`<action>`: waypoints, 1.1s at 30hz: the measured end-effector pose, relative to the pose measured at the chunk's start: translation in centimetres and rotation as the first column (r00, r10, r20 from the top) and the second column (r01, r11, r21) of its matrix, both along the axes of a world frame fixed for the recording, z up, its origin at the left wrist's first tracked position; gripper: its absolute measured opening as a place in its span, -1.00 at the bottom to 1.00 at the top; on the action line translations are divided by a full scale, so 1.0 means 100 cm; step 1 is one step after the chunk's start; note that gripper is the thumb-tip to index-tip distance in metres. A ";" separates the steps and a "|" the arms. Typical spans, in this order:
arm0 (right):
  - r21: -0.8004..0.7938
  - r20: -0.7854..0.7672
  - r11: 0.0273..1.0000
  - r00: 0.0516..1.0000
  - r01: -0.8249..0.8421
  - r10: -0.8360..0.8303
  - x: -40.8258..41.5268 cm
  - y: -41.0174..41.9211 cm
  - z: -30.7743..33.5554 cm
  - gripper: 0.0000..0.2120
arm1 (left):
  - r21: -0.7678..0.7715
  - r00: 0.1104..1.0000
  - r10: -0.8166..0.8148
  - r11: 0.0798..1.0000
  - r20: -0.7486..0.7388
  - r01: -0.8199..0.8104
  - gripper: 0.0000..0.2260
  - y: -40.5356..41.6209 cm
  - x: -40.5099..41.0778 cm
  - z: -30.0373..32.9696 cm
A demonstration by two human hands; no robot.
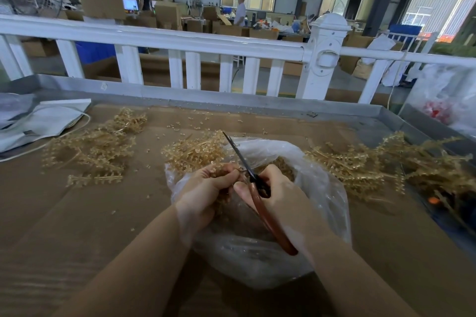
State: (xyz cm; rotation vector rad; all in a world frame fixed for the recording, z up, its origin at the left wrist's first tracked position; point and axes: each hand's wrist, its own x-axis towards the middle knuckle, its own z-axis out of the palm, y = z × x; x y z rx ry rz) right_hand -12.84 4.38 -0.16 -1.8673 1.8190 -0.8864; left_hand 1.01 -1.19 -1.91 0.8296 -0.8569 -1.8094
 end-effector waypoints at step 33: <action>-0.049 0.151 0.993 0.983 0.110 -0.102 -0.014 -0.006 0.002 -0.74 | 0.011 0.996 0.029 0.999 0.082 -0.030 -0.95 -0.006 0.000 -0.009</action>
